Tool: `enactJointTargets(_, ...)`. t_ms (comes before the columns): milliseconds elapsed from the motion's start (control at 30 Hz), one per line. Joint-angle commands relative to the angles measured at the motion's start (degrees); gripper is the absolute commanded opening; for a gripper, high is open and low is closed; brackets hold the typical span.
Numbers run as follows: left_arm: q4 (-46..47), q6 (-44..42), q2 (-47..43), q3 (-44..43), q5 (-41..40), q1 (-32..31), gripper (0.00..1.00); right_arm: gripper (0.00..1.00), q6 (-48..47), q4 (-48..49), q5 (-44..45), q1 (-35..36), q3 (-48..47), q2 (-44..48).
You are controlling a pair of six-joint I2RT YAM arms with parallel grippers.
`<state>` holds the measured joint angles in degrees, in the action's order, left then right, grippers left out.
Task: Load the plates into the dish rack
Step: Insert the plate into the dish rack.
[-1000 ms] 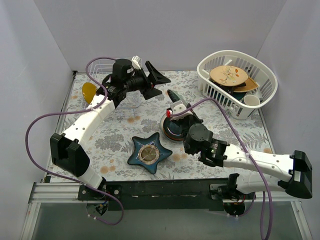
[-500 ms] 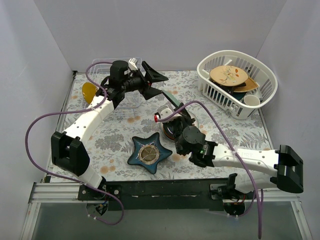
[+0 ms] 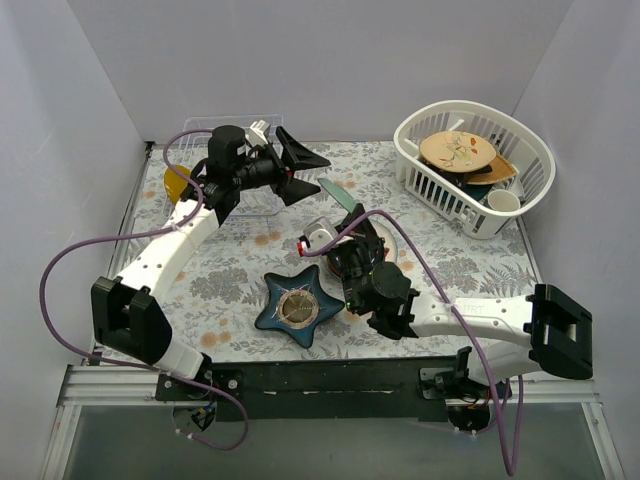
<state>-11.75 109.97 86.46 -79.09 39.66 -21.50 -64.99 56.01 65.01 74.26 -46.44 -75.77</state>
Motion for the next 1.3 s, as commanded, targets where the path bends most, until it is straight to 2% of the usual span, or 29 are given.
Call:
enactJointTargets(0, 0.1, 1.4, -5.2, 1.7, 4.9, -0.2, 0.8, 0.01, -8.4, 13.7, -1.0, -0.2, 0.3, -1.6)
enactJointTargets(167, 0.6, 1.7, -6.6, 3.8, 5.2, -0.1, 0.8, 0.01, -9.5, 15.6, -1.3, -0.2, 0.2, -2.1)
enactJointTargets(433, 2.7, 2.6, -6.6, 6.1, 5.3, 0.0, 0.8, 0.01, -7.4, 13.5, -1.3, 0.7, -0.2, -1.5)
enactJointTargets(667, 4.4, 3.2, -4.2, 5.3, 6.0, 0.0, 0.79, 0.01, 2.0, 2.0, -3.9, 1.4, -0.7, 1.8)
enactJointTargets(967, 7.5, 5.4, -2.6, 5.4, 7.3, 0.0, 0.71, 0.01, 9.8, -5.9, -8.0, 2.5, -1.2, 5.5)
enactJointTargets(1100, 8.7, 6.1, -2.4, 5.4, 7.6, 0.0, 0.61, 0.01, 12.5, -8.9, -9.7, 2.6, -1.1, 6.3)
enactJointTargets(1133, 8.8, 6.6, -2.4, 5.6, 7.7, 0.0, 0.54, 0.01, 13.1, -9.7, -9.9, 2.5, -1.1, 6.4)
enactJointTargets(1267, 10.3, 7.4, -2.3, 5.9, 8.2, 0.0, 0.39, 0.01, 15.4, -11.8, -11.8, 2.6, -1.0, 6.6)
